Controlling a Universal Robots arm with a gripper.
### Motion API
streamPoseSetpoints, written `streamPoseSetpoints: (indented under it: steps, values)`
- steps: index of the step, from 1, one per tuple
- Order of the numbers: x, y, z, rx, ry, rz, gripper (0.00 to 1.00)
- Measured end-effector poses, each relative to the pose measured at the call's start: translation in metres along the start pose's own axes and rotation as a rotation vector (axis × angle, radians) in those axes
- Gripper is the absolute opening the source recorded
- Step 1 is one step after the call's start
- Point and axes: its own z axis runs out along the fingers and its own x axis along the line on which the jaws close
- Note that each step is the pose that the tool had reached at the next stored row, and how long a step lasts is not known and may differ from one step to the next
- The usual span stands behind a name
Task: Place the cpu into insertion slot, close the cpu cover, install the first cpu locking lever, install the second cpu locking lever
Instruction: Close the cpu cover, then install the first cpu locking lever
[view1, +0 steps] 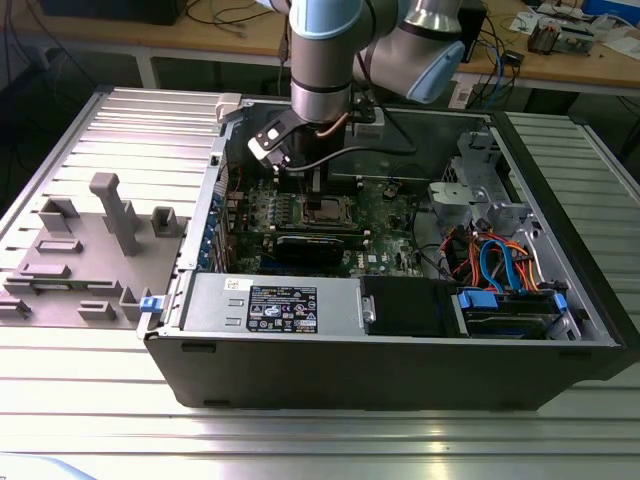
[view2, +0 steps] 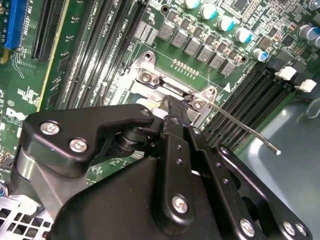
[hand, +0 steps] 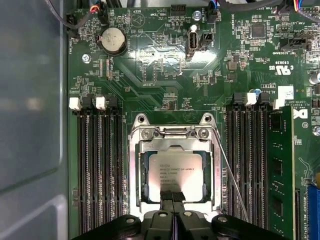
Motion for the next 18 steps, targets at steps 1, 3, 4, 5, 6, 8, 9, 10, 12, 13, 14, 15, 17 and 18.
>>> streamPoseSetpoints:
  steps: [1, 3, 4, 5, 6, 8, 9, 10, 12, 13, 14, 15, 17, 18]
  values:
    - [-0.0002, -0.0001, -0.0024, 0.0006, -0.0009, 0.000, 0.11]
    - [-0.0002, 0.0000, -0.0050, 0.0006, -0.0009, 0.000, 0.11]
    - [-0.0001, 0.0001, -0.0051, 0.0005, -0.0008, 0.000, 0.11]
    - [-0.0002, 0.0009, -0.0052, 0.0007, -0.0010, 0.000, 0.11]
    - [-0.0001, 0.0040, -0.0050, 0.0005, -0.0010, 0.000, 0.11]
    - [0.0000, 0.0132, -0.0046, 0.0007, -0.0010, 0.000, 0.11]
    - [0.0001, 0.0189, -0.0044, 0.0006, -0.0010, 0.000, 0.11]
    - [0.0001, 0.0219, -0.0043, 0.0006, -0.0010, 0.000, 0.11]
    - [0.0001, 0.0224, -0.0044, 0.0007, -0.0011, 0.000, 0.11]
    - [0.0001, 0.0224, -0.0044, 0.0007, -0.0011, 0.000, 0.11]
    - [0.0001, 0.0226, -0.0043, 0.0006, -0.0011, 0.000, 0.11]
    - [0.0001, 0.0228, -0.0043, 0.0007, -0.0010, 0.000, 0.11]
    - [0.0001, 0.0229, -0.0043, 0.0007, -0.0010, 0.000, 0.11]
    - [0.0001, 0.0229, -0.0043, 0.0006, -0.0010, 0.000, 0.11]
